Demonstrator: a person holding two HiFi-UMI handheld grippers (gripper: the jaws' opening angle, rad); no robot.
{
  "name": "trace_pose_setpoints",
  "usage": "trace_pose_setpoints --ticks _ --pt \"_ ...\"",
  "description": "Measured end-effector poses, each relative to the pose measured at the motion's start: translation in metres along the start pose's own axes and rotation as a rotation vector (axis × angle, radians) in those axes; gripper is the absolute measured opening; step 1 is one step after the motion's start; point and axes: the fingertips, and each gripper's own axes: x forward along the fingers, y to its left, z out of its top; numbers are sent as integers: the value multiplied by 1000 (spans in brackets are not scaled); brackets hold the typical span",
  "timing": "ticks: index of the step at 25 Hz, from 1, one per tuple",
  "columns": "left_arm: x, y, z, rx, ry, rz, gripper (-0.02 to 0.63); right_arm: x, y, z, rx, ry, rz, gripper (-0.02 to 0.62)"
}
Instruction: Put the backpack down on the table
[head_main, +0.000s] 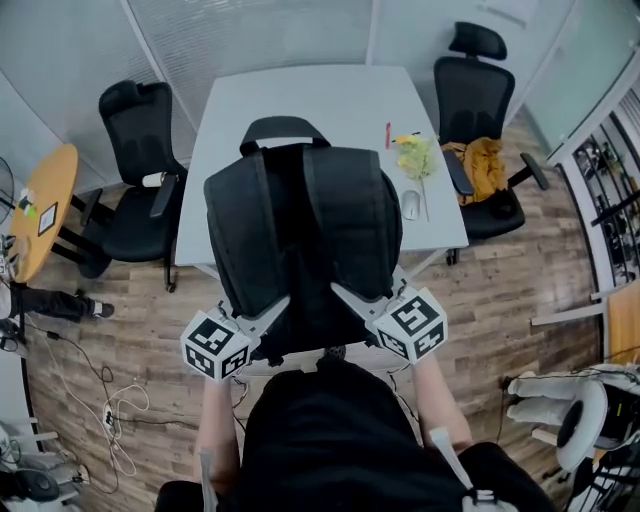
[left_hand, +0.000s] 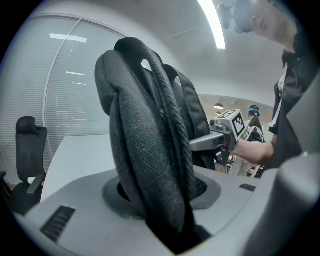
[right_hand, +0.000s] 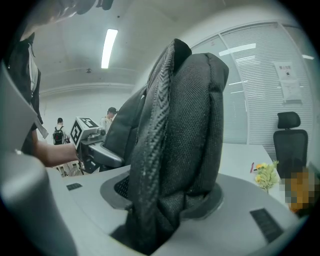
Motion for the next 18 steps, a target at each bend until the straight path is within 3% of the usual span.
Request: trace_pose_setpoints --ticks 10,18 --pt "27 3 0 -49 41 8 179 3 -28 -8 35 37 29 221" --pt "49 20 -1 -55 49 -23 179 15 -50 -13 52 53 0 222"
